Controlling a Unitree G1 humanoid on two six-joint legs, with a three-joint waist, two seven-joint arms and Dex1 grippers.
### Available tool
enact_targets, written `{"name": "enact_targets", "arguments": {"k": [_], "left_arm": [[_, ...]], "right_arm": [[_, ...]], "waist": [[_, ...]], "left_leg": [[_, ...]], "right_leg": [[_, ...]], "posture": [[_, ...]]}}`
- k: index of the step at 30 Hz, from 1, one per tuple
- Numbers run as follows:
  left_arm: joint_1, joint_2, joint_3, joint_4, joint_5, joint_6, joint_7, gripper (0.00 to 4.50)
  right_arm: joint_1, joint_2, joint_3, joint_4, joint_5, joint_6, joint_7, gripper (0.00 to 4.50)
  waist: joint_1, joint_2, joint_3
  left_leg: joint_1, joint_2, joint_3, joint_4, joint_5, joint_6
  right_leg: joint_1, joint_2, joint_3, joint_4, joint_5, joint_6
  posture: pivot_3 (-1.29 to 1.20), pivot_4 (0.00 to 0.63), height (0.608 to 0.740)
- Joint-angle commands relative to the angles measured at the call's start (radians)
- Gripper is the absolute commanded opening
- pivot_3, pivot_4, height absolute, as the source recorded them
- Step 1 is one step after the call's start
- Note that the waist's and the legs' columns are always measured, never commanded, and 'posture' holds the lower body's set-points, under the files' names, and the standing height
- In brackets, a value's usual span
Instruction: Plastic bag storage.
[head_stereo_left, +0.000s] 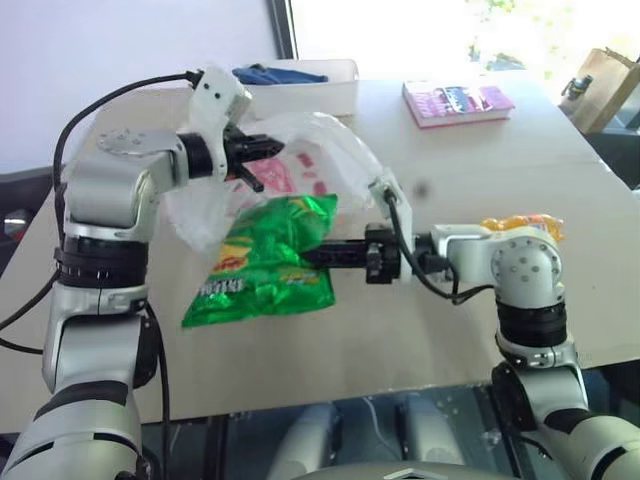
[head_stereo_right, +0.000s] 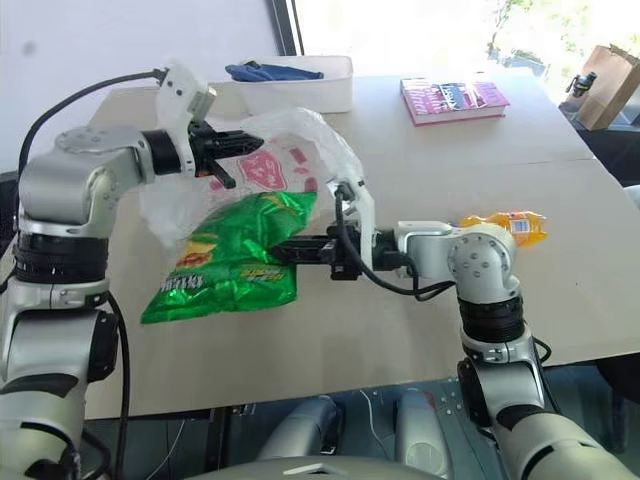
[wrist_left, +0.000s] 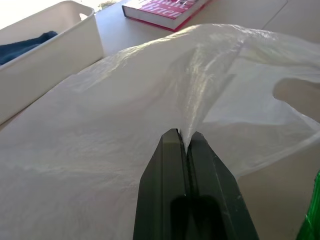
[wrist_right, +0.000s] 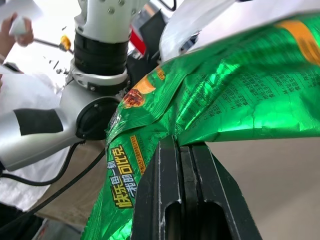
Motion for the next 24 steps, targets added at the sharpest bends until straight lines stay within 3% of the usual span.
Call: {"name": "enact_targets", "arguments": {"k": [1,9,14,18,22,24], "left_arm": [[-0.004,0.021,0.054,-0.054,-0.034,0.039,-0.004,0.00],[0.105,0.146,0.093,-0.179,-0.123,0.172,-0.083,0.00],[0.086,0.131,0.103,-0.221,-0.192,0.276,-0.058,0.00],[-0.004,0.044,0.144,-0.217,-0.276,0.431,0.009,0.00],[-0.114,-0.135,0.262,-0.203,-0.338,0.619,0.152,0.00],[-0.134,-0.178,0.297,-0.212,-0.350,0.664,0.190,0.00]], "right_arm": [[-0.025,0.015,0.003,0.031,-0.049,-0.065,-0.003,0.03],[-0.114,-0.021,-0.109,0.340,-0.218,-0.245,-0.027,0.03],[-0.179,-0.009,-0.158,0.462,-0.303,-0.338,-0.074,0.03],[-0.201,0.031,-0.154,0.496,-0.371,-0.416,-0.114,0.03],[-0.206,0.150,-0.071,0.507,-0.483,-0.558,-0.145,0.03],[-0.206,0.203,-0.035,0.524,-0.524,-0.608,-0.144,0.03]], "waist": [[0.000,0.000,0.000],[0.000,0.001,0.000],[0.001,0.001,0.001],[0.000,0.001,0.001],[-0.008,0.000,0.001],[-0.024,0.001,0.001]], "left_leg": [[0.000,0.000,0.000,0.000,0.000,0.000],[0.000,0.000,0.001,0.000,0.000,0.000],[0.000,0.000,0.001,0.000,0.000,0.000],[0.000,0.000,0.001,0.000,0.000,0.000],[0.000,0.000,0.001,0.000,0.000,0.000],[0.000,0.000,0.002,0.000,0.000,0.000]], "right_leg": [[0.000,0.000,0.000,0.000,0.000,0.000],[0.000,0.002,0.000,0.000,0.000,0.000],[0.000,0.002,0.000,0.000,0.000,0.000],[0.000,0.002,0.000,0.000,0.000,0.000],[0.000,0.002,0.000,0.001,0.000,0.000],[-0.001,0.002,0.000,0.001,0.000,0.000]], "posture": [[0.00,0.150,0.740],[0.00,0.150,0.740],[0.00,0.150,0.740],[0.00,0.150,0.740],[0.00,0.150,0.740],[0.00,0.150,0.740]]}}
